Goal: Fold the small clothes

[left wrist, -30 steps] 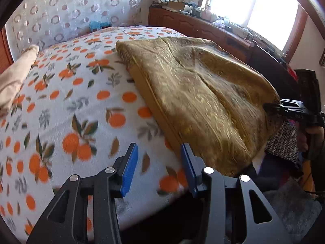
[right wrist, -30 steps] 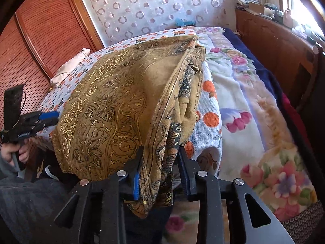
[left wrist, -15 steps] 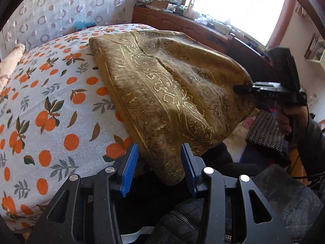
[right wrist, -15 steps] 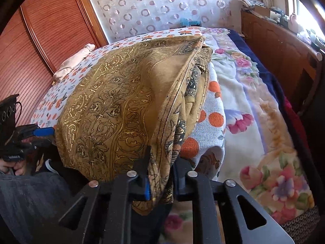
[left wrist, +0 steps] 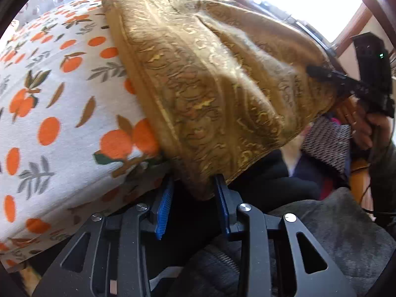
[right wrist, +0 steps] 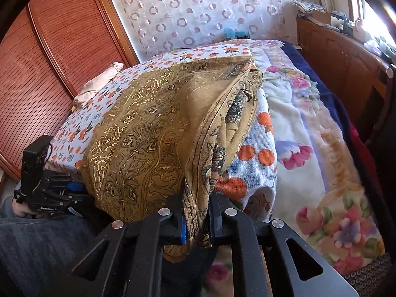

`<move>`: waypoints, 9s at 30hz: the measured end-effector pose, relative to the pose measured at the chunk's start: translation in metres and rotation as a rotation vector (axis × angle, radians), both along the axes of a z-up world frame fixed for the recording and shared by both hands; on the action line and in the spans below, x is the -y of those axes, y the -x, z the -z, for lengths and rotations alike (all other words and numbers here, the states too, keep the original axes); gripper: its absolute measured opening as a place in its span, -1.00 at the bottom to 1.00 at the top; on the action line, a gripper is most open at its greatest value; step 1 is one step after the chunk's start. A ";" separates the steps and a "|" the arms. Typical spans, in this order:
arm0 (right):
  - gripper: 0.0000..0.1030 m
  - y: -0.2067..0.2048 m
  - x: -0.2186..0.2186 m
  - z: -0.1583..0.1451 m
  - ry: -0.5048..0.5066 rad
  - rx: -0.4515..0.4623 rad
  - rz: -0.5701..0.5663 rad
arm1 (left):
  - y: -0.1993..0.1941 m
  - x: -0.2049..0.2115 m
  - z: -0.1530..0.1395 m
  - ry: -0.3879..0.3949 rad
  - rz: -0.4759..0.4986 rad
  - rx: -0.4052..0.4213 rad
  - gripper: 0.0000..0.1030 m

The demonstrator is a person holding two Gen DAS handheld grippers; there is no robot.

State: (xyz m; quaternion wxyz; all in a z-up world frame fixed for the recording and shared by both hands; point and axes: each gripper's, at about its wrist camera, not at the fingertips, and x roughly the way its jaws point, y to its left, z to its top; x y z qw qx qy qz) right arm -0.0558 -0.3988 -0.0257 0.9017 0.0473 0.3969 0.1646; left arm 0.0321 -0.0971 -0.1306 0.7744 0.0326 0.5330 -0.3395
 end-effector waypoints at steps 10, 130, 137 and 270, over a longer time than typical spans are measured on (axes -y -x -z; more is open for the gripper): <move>-0.77 -0.001 0.000 -0.006 -0.012 0.005 -0.005 | 0.020 -0.001 -0.050 0.133 0.077 0.148 -0.88; -0.26 -0.276 -0.048 0.042 0.124 -0.042 -0.058 | -0.250 0.012 -0.052 0.141 -0.142 0.108 -0.77; -0.66 -0.266 -0.050 0.031 0.175 0.030 -0.063 | -0.234 0.014 -0.079 0.151 -0.118 0.188 -0.83; 0.46 -0.086 -0.195 -0.026 0.060 0.570 0.126 | -0.030 -0.082 -0.214 -0.014 -0.577 0.773 0.60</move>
